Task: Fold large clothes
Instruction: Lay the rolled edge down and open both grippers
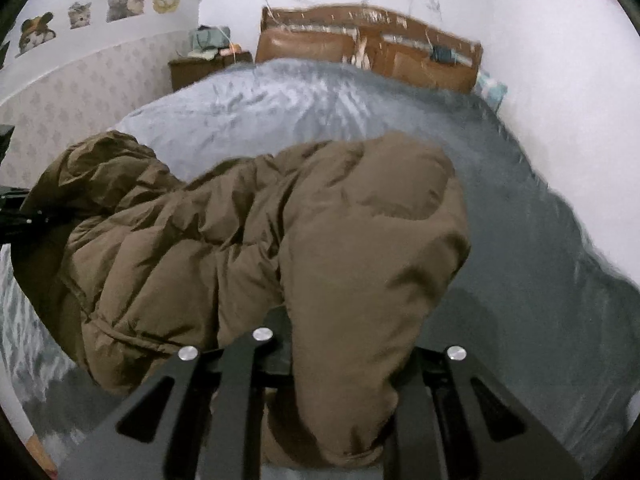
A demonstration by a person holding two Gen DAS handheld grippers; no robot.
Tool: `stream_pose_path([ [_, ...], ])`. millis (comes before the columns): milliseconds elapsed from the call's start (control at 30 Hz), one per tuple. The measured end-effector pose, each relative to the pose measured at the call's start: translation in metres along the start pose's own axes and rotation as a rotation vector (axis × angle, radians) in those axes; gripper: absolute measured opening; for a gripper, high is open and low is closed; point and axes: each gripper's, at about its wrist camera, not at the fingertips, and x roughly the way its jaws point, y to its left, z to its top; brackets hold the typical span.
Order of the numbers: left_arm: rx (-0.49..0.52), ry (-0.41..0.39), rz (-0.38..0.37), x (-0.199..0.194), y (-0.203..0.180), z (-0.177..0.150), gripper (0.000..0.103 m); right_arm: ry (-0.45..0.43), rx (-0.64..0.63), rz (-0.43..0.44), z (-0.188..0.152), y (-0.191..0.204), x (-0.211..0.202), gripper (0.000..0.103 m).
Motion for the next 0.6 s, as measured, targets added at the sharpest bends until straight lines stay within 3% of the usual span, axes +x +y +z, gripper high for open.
stream_pose_path([
  [167, -0.062, 0.053, -0.011, 0.03, 0.024, -0.032, 0.023, 0.094, 0.03, -0.048, -0.041, -0.01, 0.036, 0.016],
  [333, -0.087, 0.064, -0.007, 0.047, 0.036, -0.042, 0.03, 0.118, 0.055, -0.046, -0.053, -0.016, 0.065, 0.023],
  [433, -0.093, 0.058, 0.024, 0.05, 0.041, -0.04, 0.043, 0.116, 0.067, -0.057, -0.054, -0.016, 0.07, 0.035],
  [467, -0.098, 0.058, 0.035, 0.051, 0.043, -0.039, 0.049, 0.113, 0.077, -0.059, -0.054, -0.019, 0.071, 0.043],
  [600, -0.088, 0.063, 0.057, 0.042, 0.059, -0.052, 0.061, 0.12, 0.141, -0.055, -0.061, -0.029, 0.074, 0.061],
])
